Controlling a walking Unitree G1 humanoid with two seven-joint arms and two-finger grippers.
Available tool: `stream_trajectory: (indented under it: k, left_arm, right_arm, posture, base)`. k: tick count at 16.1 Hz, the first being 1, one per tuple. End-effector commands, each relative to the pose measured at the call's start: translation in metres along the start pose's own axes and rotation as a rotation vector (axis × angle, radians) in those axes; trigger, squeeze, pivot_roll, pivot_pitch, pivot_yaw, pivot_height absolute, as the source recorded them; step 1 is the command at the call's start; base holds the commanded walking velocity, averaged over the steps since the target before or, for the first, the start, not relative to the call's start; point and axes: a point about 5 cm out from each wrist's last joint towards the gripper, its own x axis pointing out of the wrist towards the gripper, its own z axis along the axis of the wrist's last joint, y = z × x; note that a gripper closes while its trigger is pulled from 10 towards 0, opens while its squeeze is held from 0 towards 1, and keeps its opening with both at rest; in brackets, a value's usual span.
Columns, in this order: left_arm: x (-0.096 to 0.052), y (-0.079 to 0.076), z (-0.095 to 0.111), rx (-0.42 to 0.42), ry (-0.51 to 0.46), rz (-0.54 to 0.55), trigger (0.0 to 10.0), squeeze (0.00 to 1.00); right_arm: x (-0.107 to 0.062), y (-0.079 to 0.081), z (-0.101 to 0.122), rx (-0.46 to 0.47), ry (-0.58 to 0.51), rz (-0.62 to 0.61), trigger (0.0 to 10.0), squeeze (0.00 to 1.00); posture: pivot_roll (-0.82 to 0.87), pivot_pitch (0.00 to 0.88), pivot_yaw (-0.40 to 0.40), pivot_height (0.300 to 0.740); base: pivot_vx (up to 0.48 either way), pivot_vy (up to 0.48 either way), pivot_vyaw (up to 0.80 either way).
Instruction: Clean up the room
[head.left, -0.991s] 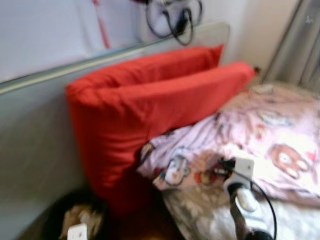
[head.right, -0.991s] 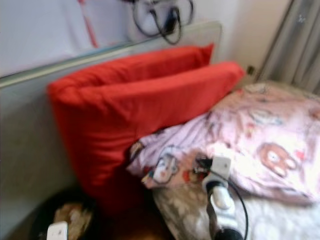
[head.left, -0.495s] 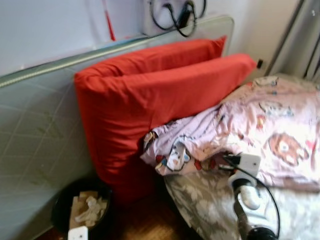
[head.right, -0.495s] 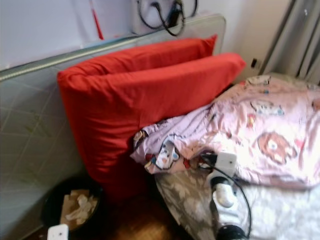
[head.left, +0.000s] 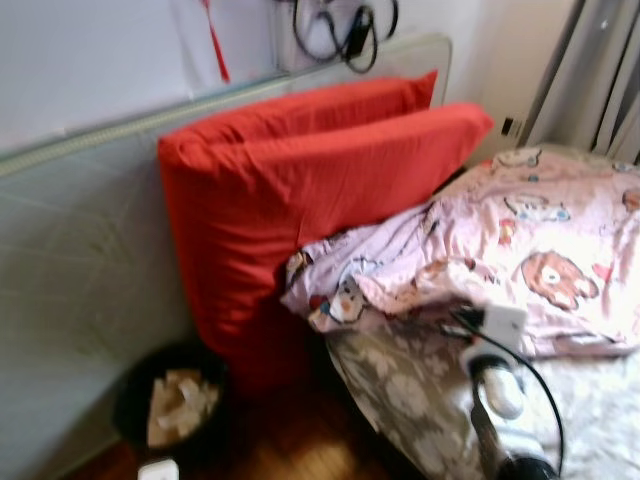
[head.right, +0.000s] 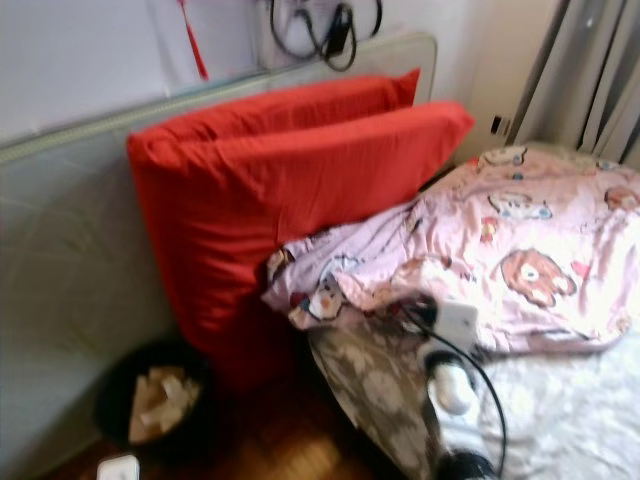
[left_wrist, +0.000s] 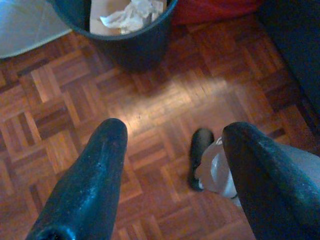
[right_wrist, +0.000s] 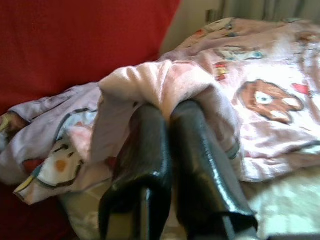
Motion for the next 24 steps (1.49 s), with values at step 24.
stream_trajectory:
  k: [24]
  left_arm:
    - [0.003, 0.001, 0.01, 0.041, -0.025, -0.005, 10.0, 0.0]
  right_arm:
    - [-0.002, 0.008, 0.002, -0.079, -0.028, 0.05, 10.0, 0.0]
  posture:
    - [0.08, 0.0, 0.014, 0.74]
  base:
    - [-0.222, 0.0, 0.0]
